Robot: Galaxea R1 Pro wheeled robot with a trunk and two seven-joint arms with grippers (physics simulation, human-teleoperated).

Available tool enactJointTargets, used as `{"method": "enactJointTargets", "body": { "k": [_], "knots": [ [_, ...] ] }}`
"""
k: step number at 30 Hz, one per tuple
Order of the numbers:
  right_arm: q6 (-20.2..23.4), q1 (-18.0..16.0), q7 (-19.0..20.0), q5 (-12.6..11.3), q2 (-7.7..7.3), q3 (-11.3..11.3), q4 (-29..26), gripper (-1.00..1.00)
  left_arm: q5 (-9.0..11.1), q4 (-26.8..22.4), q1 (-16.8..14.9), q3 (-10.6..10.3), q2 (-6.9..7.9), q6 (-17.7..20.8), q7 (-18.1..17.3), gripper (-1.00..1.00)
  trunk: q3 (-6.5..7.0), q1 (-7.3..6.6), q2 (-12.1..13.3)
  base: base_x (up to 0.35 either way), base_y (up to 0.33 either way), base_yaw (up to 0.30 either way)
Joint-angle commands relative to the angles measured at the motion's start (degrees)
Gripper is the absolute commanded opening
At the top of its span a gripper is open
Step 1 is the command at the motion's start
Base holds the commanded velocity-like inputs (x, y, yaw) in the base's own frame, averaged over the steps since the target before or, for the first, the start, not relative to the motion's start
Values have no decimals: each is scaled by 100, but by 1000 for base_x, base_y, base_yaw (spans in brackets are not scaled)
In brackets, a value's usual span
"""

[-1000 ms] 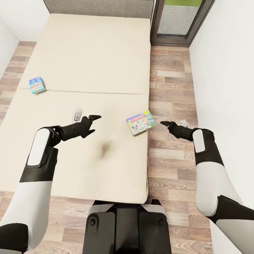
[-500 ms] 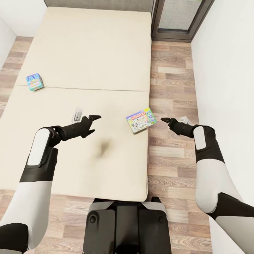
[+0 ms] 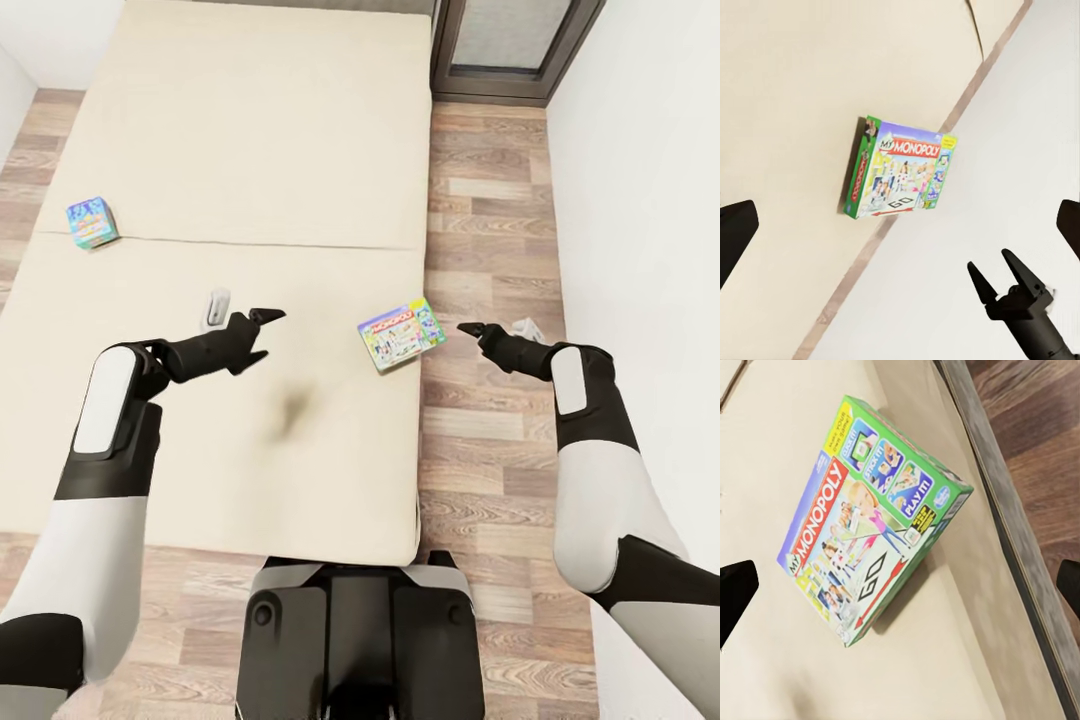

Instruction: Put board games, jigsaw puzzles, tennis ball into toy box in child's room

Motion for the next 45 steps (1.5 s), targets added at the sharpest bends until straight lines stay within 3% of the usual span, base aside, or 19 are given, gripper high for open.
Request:
{"method": "enactJointTargets", "body": {
  "k": [1, 8, 24, 32, 45],
  "knots": [
    [28, -5, 40, 32, 3, -18, -2, 100, 56, -4, -6, 5, 0, 14, 58, 100, -16, 3, -9, 0, 0, 0],
    [30, -127, 35, 32, 7, -18, -2, 100, 57, 28, -318, 4, -10, 9, 64, 100, -81, 3, -9, 0, 0, 0],
    [30, -257, 28, 32, 8, -20, -3, 100, 58, 78, -481, 4, -14, 6, 65, 100, -231, 3, -9, 0, 0, 0],
    [30, -271, 31, 32, 9, -23, -3, 100, 62, 94, -731, 1, -23, 5, 66, 100, -306, 3, -9, 0, 0, 0],
    [23, -276, 32, 32, 9, -26, -1, 100, 61, 112, -889, -4, -205, 5, 67, 100, -428, 3, -9, 0, 0, 0]
  ]
}}
